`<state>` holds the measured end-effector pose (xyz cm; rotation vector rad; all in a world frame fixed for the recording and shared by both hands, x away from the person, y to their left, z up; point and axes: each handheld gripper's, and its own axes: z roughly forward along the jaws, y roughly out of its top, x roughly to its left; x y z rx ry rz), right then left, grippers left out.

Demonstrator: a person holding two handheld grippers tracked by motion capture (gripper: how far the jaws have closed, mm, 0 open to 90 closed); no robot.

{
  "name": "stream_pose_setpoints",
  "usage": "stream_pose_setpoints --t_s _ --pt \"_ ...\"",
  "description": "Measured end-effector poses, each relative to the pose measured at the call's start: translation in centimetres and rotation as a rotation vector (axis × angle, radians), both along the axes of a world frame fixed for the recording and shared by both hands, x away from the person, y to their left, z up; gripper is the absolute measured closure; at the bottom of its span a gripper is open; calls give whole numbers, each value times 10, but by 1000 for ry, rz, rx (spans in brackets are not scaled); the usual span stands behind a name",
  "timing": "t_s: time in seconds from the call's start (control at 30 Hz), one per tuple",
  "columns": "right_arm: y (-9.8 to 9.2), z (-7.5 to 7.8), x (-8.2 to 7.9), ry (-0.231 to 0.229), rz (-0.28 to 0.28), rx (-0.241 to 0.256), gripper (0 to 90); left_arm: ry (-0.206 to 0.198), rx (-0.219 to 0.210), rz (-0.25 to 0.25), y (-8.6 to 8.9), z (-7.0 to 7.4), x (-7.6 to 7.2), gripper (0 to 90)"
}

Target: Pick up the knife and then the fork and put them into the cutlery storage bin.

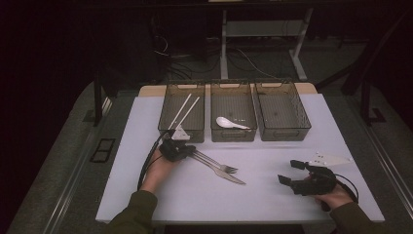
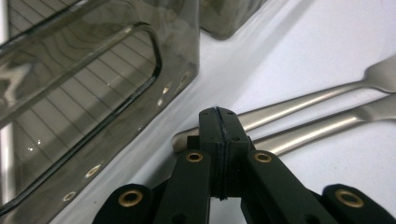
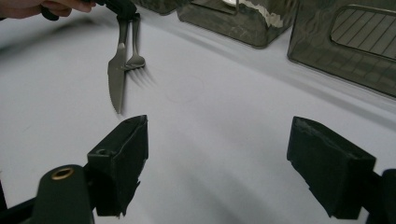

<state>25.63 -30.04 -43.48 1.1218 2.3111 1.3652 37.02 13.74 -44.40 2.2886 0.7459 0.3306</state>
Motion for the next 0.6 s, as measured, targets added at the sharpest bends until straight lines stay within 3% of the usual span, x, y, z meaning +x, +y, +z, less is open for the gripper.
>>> stream_pose_setpoints --t_s 0.27,0.6 --pt "0 0 0 2 0 0 205 7 32 -30 -1 0 -5 890" --pt "0 0 -1 2 2 0 205 53 3 -111 3 1 -18 890"
